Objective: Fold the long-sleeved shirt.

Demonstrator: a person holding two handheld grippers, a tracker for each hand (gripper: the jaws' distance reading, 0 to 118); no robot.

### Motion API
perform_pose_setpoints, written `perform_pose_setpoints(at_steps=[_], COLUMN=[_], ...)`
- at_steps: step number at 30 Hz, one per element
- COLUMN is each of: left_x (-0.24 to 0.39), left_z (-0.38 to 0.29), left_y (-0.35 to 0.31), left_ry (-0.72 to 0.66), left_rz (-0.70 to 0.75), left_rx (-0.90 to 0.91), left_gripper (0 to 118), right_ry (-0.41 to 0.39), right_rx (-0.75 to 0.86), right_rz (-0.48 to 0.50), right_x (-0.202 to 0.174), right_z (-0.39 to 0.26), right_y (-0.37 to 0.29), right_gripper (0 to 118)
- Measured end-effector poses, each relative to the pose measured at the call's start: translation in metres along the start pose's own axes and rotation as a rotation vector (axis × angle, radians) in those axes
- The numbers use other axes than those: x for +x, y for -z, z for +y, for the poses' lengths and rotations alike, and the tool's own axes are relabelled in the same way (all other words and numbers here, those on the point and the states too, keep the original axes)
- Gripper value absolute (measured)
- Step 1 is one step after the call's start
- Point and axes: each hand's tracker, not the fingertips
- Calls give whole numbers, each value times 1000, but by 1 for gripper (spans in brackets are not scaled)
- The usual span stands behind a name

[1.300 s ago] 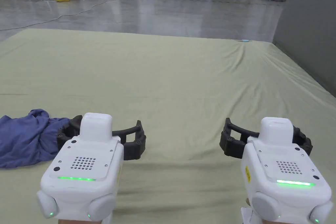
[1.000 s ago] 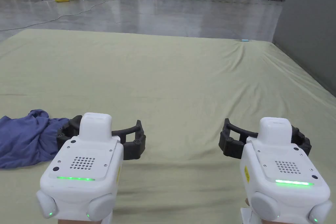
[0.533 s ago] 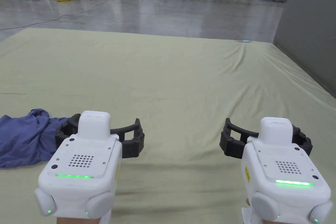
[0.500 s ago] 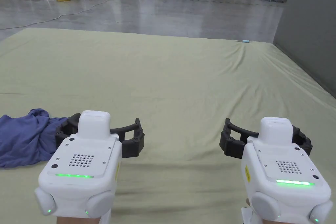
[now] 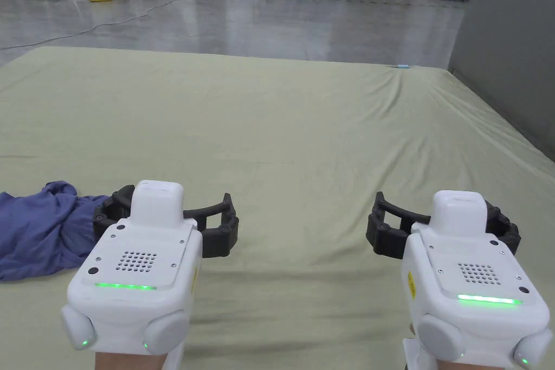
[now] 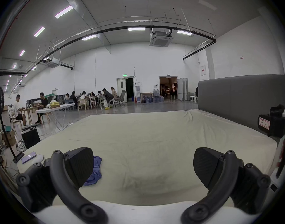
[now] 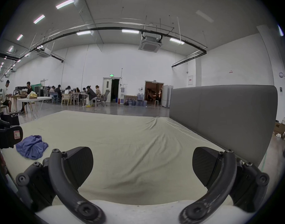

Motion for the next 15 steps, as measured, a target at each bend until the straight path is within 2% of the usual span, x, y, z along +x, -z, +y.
perform_pose_setpoints(at_steps=[7,9,10,11,12,13,14,15], left_x=[2,1,1,1,3,5,3,4], left_z=[2,4,4,3,3,2,-1,-1], left_y=[-2,-4,-5,-6,-7,-6,-7,-6], left_ry=[5,-11,-22,-29,-16,17,42,70], left_rz=[6,-10,-13,0,-4,11,71,33], left_rx=[13,-11,-26,-41,-22,-23,-33,-29], left_gripper=[118,115,101,63,9,0,0,0], right_ry=[2,13,24,27,28,24,10,23], right_rx=[1,-42,-62,-58,-59,-71,-65,-73], right_rz=[0,2,2,1,-5,-27,-51,-44], right_x=[-1,0,2,3,3,3,2,3], right_z=[-2,-1,0,0,-2,-2,-4,-7], right_y=[0,1,0,-1,-1,1,1,0], right_gripper=[118,116,93,55,9,0,0,0])
